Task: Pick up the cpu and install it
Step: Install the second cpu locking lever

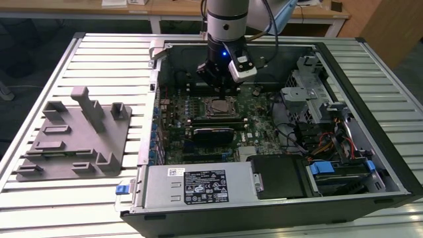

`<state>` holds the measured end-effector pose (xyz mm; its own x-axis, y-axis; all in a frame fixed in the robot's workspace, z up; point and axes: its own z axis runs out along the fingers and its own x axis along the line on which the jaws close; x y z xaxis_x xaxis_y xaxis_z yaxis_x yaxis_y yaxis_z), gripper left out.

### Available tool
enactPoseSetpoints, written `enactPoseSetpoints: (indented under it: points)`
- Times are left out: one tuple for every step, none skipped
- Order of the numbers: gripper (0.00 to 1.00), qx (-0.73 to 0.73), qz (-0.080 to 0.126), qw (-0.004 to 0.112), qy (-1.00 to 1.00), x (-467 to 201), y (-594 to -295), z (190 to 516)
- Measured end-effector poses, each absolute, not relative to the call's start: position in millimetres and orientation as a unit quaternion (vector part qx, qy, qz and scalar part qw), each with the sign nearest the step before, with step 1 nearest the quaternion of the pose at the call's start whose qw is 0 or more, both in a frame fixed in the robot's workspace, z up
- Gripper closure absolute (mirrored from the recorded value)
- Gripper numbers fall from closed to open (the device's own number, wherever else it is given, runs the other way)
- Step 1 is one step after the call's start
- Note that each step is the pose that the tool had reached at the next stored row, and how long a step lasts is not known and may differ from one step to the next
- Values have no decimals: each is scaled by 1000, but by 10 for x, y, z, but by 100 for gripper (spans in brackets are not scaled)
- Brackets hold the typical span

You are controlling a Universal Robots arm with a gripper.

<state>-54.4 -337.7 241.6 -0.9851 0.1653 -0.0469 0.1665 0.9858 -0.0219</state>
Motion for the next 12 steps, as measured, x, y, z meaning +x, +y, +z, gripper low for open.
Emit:
enactPoseSetpoints:
  points:
    - [89,83,-13,23,996,-544,-3376,2429]
    - [89,83,-13,23,996,-545,-3377,2442]
    - [89,83,-13,23,996,-544,-3376,2454]
    - [89,83,-13,23,996,-544,-3376,2466]
    - [89,83,-13,23,996,-545,-3376,2477]
    - [89,83,-13,23,996,-544,-3376,2489]
    - [89,83,-13,23,996,-545,-3376,2502]
    - [89,83,-13,23,996,-544,-3376,2511]
    - [89,83,-13,23,996,-544,-3376,2514]
    - [89,83,-13,23,996,-544,-3376,2514]
    - [89,83,-13,23,996,-544,-3376,2514]
    - [89,83,-13,23,996,-544,-3379,2515]
